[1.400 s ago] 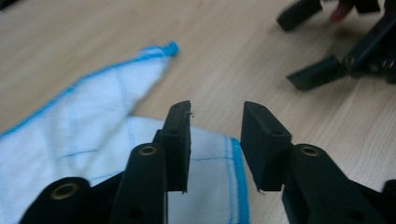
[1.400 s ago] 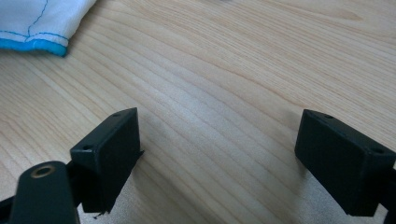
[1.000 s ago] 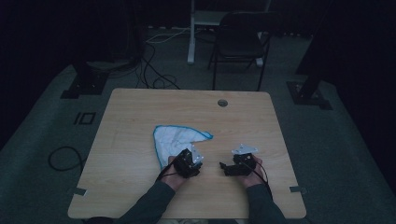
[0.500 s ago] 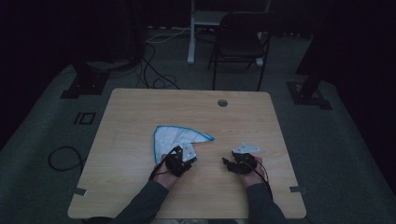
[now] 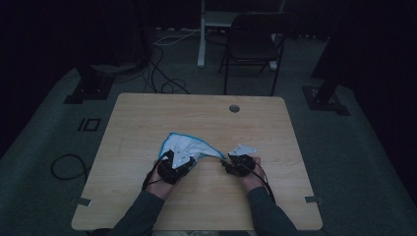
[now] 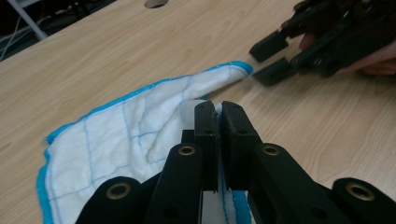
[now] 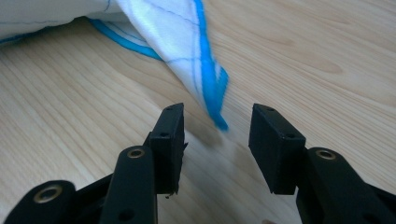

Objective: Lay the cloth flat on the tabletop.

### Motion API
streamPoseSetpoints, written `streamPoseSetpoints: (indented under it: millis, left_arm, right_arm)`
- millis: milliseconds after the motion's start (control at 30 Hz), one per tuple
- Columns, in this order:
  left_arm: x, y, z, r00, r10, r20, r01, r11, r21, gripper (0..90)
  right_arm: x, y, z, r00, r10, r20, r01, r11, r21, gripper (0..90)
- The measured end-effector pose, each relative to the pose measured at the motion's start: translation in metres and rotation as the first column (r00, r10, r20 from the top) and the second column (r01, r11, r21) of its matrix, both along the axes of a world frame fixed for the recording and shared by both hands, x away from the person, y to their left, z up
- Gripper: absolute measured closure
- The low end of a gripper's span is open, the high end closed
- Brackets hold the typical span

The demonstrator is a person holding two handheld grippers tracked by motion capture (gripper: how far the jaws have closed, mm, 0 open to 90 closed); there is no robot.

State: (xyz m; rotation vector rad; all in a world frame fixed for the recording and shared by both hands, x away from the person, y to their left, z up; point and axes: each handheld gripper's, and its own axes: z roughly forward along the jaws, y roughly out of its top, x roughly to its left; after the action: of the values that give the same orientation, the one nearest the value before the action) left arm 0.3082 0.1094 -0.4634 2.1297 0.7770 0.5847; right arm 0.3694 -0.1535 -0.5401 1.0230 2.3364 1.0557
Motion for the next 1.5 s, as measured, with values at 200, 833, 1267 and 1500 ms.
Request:
streamPoseSetpoints:
  millis: [200, 833, 1267, 1500]
  left_arm:
    - [-0.002, 0.016, 0.0, 0.9994, 0.034, 0.009, -0.034, 0.9994, -0.007, 86.4]
    - [0.001, 0.067, -0.035, 0.9826, 0.171, -0.073, -0.167, 0.9846, 0.05, 86.8]
    - [0.008, 0.056, -0.044, 0.9794, 0.183, -0.087, -0.178, 0.9821, 0.062, 86.4]
    - [0.014, 0.055, -0.039, 0.9779, 0.195, -0.075, -0.193, 0.9806, 0.033, 86.4]
  right_arm:
    - [0.007, 0.008, 0.0, 0.9995, 0.032, 0.0, -0.032, 0.999, 0.004, 86.4]
    - [0.019, -0.039, 0.025, 0.9952, -0.098, -0.001, 0.098, 0.995, 0.02, 88.3]
    - [0.002, -0.024, 0.031, 0.9895, -0.137, 0.047, 0.137, 0.991, -0.003, 58.4]
    - [-0.019, -0.001, 0.033, 0.9973, -0.011, 0.073, 0.01, 1.0, 0.017, 57.9]
